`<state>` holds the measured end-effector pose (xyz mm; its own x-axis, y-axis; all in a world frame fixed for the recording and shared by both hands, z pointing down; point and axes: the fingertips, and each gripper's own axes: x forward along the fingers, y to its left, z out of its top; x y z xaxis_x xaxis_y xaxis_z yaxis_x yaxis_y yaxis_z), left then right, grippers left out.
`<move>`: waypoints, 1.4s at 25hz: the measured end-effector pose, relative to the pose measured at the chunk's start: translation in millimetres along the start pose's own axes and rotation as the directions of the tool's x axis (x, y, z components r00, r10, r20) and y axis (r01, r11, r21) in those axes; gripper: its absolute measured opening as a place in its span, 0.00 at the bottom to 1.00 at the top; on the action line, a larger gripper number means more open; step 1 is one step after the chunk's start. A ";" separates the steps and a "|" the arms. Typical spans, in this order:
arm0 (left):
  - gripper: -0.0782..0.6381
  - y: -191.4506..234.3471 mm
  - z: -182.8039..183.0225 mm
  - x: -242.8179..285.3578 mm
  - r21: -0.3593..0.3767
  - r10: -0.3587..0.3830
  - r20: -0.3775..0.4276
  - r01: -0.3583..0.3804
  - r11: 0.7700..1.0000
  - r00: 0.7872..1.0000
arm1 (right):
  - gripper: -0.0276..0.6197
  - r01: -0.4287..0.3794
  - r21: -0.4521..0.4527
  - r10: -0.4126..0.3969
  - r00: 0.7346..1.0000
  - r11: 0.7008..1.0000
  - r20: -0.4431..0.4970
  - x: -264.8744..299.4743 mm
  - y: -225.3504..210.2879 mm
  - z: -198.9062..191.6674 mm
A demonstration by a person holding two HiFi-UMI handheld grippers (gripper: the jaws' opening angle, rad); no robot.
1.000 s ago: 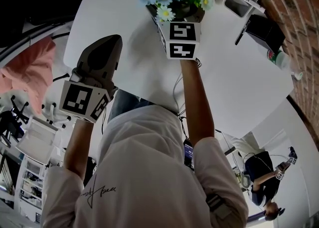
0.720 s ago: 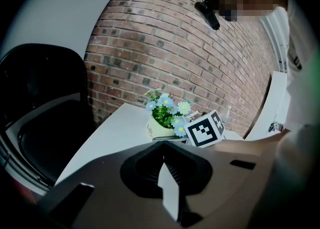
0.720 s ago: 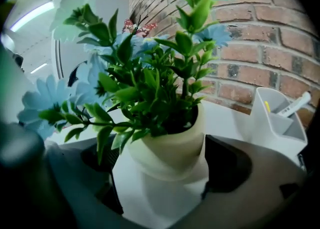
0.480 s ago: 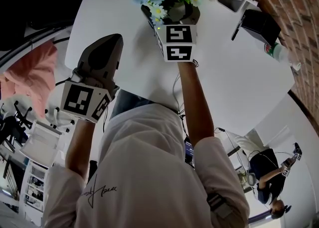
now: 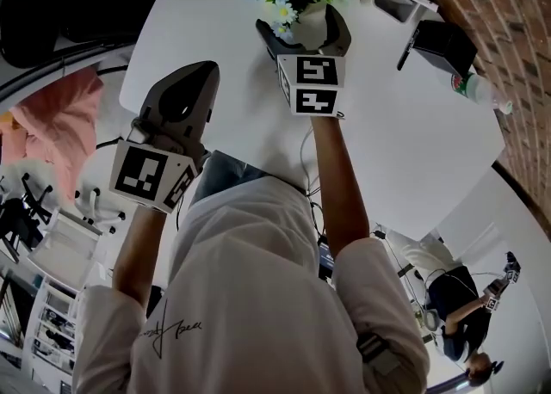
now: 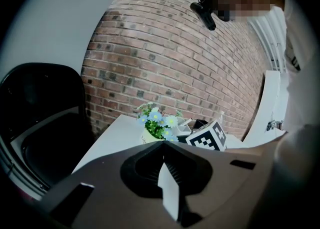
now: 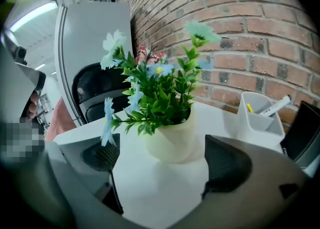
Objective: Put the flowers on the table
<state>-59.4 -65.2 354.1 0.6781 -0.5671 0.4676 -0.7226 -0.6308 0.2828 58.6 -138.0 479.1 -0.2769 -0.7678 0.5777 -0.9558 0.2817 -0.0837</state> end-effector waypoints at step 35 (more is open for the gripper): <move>0.12 -70.2 5.4 -88.3 0.040 -0.039 0.130 0.034 0.999 0.991 | 0.82 -0.105 0.006 0.104 0.991 0.994 0.087 -173.8 57.7 13.1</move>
<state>-67.8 26.3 288.5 0.7175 -0.6061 0.3432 -0.6931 -0.6706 0.2645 50.2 4.1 363.3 -0.3823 -0.7815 0.4931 -0.9221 0.3572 -0.1488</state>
